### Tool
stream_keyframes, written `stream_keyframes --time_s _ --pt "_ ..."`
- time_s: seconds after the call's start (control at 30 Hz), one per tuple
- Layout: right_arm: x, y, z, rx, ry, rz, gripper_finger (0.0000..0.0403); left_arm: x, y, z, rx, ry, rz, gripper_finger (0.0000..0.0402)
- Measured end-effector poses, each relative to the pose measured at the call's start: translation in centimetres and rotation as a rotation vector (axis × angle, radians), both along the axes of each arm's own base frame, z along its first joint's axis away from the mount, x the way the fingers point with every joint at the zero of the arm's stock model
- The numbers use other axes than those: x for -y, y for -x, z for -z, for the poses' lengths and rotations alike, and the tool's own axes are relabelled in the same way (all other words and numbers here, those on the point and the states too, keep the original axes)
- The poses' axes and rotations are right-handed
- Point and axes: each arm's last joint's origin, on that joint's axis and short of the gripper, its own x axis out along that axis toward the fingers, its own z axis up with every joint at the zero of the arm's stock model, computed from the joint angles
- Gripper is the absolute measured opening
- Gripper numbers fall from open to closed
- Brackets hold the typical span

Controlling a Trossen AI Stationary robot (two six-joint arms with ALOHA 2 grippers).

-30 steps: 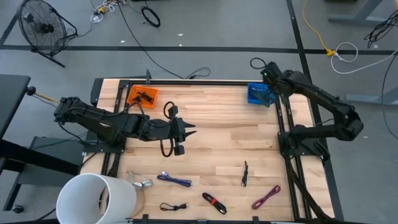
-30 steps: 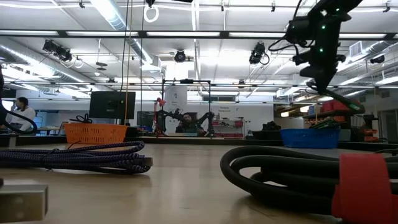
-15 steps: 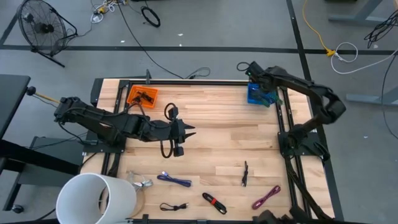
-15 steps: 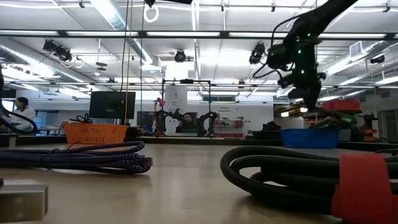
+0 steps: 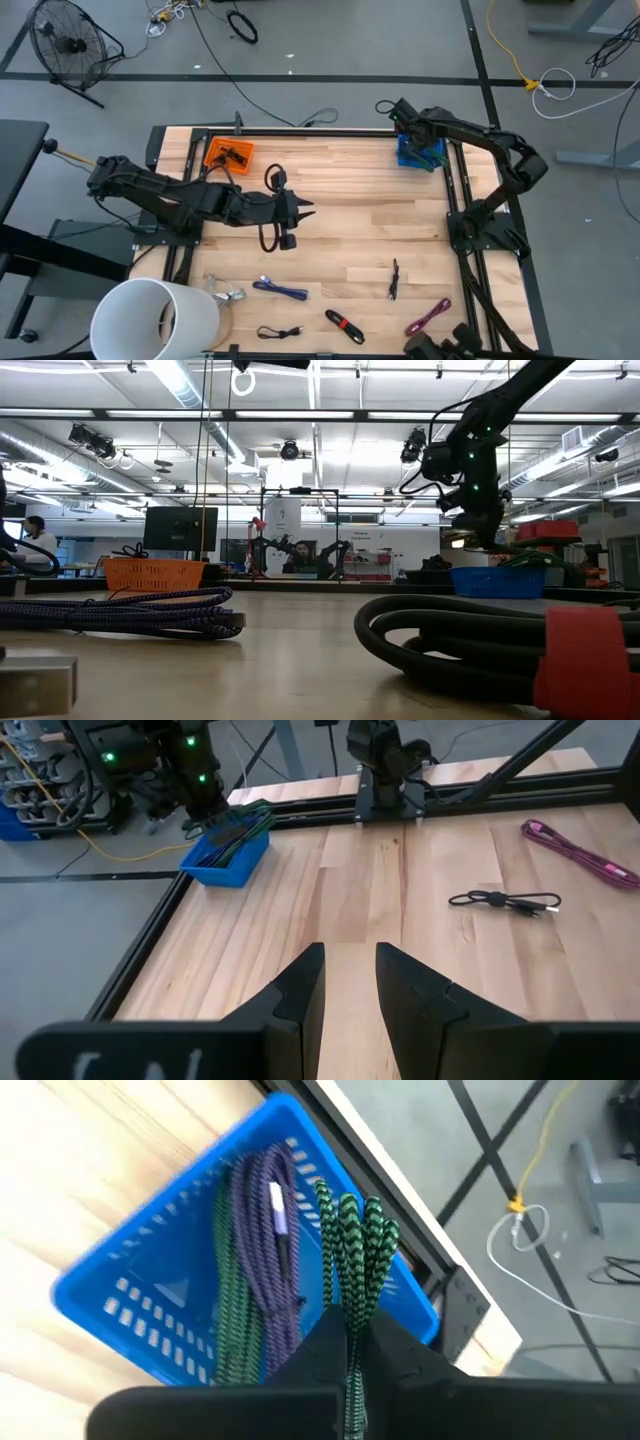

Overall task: Pick & Place USB Port
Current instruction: Put the green charger cable into the blue bin

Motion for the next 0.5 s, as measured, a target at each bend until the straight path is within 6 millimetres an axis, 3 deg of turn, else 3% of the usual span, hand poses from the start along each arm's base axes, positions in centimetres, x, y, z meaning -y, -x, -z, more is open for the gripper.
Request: stream_keyframes --time_s 0.13,0.5 --pt "0.17 -0.29 -0.02 0.047 -0.001 -0.014 0.001 -0.2 -0.04 0.0 -0.001 0.0 -0.007 0.0096" --pt "0.24 -0.43 -0.03 0.076 -0.003 -0.012 0.0081 -0.22 0.09 0.24 -0.025 0.004 -0.012 0.0096"
